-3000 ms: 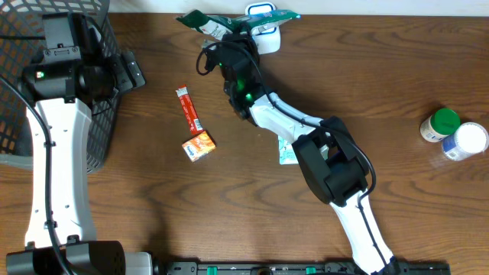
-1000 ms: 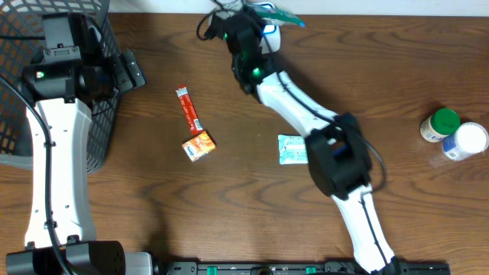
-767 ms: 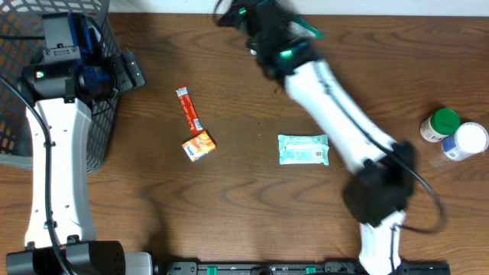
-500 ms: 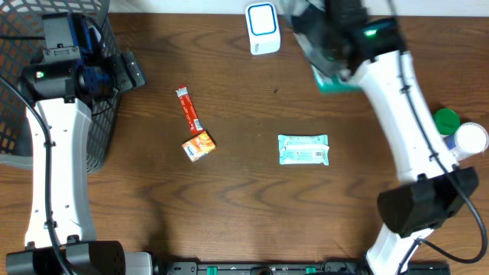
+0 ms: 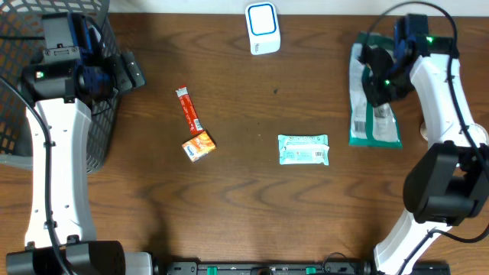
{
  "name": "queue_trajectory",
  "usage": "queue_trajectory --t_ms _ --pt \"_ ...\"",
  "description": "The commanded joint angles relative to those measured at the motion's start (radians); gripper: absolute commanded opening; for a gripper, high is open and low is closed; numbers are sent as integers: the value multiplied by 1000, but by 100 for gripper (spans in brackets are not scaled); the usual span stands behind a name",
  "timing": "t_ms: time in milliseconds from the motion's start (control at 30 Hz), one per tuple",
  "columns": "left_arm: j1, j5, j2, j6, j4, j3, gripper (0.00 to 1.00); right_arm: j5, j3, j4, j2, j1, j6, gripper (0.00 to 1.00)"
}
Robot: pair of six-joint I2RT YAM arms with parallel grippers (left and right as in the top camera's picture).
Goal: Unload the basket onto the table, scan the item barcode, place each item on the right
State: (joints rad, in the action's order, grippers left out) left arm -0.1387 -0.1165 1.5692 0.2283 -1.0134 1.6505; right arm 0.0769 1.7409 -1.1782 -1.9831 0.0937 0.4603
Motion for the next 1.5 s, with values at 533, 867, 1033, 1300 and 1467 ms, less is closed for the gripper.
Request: queue_trajectory --t_ms 533,867,1033,1300,1467 --pt "-13 24 4 -2 -3 18 96 -323 -13 71 28 12 11 92" --pt "-13 24 4 -2 -3 18 96 385 53 -173 66 -170 -64 83" --pt "-13 24 4 -2 -3 18 96 392 -44 -186 66 -275 -65 70" --pt "-13 24 4 -2 -3 18 96 373 -283 125 66 -329 -303 1" --pt "-13 24 4 -2 -3 18 96 222 -352 274 66 -279 -425 1"
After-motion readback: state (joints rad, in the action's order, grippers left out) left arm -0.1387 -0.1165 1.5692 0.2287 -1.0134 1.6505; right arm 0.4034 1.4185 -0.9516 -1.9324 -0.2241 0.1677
